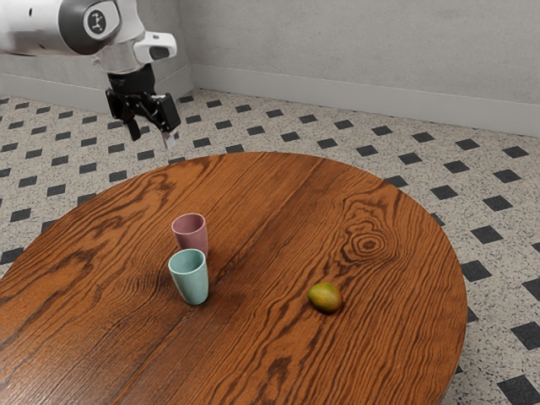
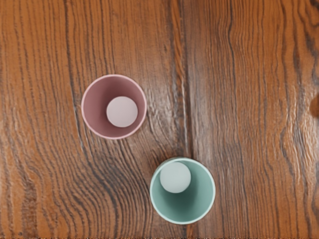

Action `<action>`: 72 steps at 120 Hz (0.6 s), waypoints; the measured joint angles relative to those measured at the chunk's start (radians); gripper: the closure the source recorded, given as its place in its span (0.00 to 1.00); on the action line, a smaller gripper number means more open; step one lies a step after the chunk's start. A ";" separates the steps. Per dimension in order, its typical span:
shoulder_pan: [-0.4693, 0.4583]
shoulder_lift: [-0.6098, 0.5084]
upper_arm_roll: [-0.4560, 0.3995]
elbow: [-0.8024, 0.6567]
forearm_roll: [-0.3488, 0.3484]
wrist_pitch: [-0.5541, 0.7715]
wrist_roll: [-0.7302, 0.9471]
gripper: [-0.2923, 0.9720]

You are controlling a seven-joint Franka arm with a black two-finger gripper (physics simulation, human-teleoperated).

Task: Place the left cup onto the right cup

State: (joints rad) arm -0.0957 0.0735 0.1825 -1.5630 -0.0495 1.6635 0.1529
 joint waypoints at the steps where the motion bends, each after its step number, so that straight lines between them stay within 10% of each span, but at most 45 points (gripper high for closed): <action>1: 0.000 0.000 0.000 0.000 0.000 -0.001 0.000 0.23; 72: 0.016 0.128 0.023 0.020 -0.006 -0.007 -0.002 0.23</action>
State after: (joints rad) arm -0.0799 0.2018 0.2060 -1.5430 -0.0550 1.6562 0.1505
